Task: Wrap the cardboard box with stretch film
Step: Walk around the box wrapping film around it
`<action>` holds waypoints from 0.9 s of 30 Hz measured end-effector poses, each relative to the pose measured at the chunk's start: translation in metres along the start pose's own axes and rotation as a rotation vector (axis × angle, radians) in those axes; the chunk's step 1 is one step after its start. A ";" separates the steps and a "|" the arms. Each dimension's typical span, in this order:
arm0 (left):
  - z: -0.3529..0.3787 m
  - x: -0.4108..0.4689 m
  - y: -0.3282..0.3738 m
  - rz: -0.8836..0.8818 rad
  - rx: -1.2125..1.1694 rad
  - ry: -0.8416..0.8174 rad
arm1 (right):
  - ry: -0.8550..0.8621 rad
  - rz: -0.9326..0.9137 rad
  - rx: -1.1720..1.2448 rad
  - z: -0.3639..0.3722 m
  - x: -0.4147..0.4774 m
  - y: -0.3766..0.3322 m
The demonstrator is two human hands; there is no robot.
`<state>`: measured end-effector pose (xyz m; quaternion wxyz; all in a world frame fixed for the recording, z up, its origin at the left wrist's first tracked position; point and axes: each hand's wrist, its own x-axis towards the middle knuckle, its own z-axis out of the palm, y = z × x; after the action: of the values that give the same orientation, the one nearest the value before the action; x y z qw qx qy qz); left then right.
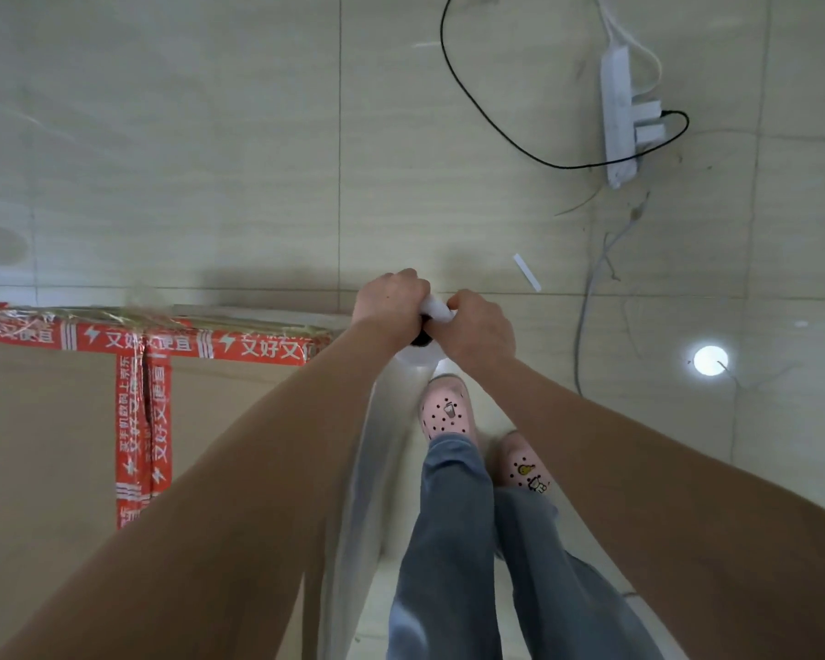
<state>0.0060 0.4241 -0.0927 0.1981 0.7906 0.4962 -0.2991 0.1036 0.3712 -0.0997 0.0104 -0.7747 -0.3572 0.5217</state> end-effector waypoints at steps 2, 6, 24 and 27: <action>-0.003 0.004 -0.011 -0.088 -0.104 0.021 | 0.001 0.002 0.023 -0.002 0.003 -0.011; -0.009 0.011 -0.036 -0.228 -0.263 0.029 | -0.045 0.023 0.094 0.005 0.011 -0.028; -0.022 0.039 -0.103 -0.197 -0.259 0.029 | 0.013 -0.093 -0.095 0.033 0.047 -0.113; -0.021 0.043 -0.107 -0.206 -0.186 0.019 | 0.048 -0.114 -0.136 0.032 0.046 -0.118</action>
<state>-0.0707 0.5114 -0.1078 0.2342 0.7165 0.6020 -0.2632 0.0228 0.4735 -0.1054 -0.0041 -0.7644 -0.4350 0.4758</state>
